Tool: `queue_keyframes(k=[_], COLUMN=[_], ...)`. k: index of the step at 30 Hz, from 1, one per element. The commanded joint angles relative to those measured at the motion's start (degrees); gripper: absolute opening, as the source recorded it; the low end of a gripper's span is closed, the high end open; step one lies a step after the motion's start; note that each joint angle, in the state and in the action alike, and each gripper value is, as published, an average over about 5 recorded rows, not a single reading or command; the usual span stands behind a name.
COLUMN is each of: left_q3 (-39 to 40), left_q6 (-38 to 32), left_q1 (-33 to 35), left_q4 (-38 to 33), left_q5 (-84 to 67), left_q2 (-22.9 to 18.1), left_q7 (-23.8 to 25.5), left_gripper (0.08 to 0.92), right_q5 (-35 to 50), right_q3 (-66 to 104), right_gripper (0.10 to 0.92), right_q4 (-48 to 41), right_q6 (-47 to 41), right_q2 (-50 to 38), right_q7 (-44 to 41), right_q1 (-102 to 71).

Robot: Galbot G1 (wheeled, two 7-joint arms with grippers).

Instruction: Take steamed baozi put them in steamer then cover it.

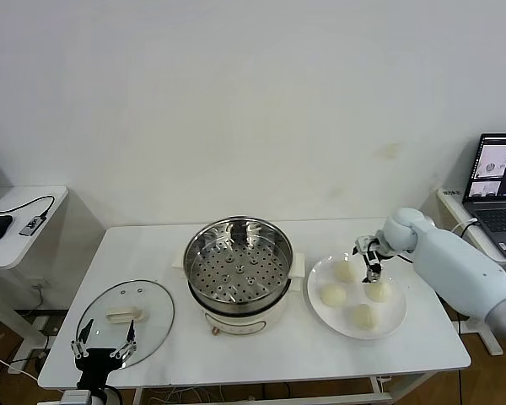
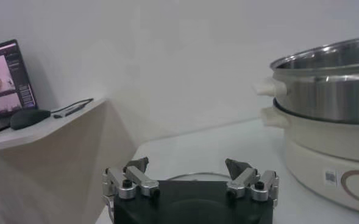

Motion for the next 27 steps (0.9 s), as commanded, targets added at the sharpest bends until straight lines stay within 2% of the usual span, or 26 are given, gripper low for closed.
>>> queue_keyframes(k=[1,13,27], left_q3=[-0.2,-0.6,-0.6], left_q6=[0.0,-0.3,-0.3], left_q1=[0.0,0.2,0.2], left_q4=[0.0,0.1,0.2], left_q5=[0.3,0.7,0.8], left_q2=[0.0,0.1,0.2], left_q7=[0.0,-0.2,-0.2], left_gripper=[0.823,0.823,0.823], right_q5=[0.8,0.9,0.4], right_q3=[-1.8,-1.0,-1.5], right_gripper=[0.823,0.816,0.645], right_q4=[-5.9,-8.5,-8.2], right_q6=[-0.2,-1.0,-1.5], right_q2=[3.9,6.6,6.4], right_q7=[-0.2,0.2,-0.3], right_q1=[1.9,1.7,1.1])
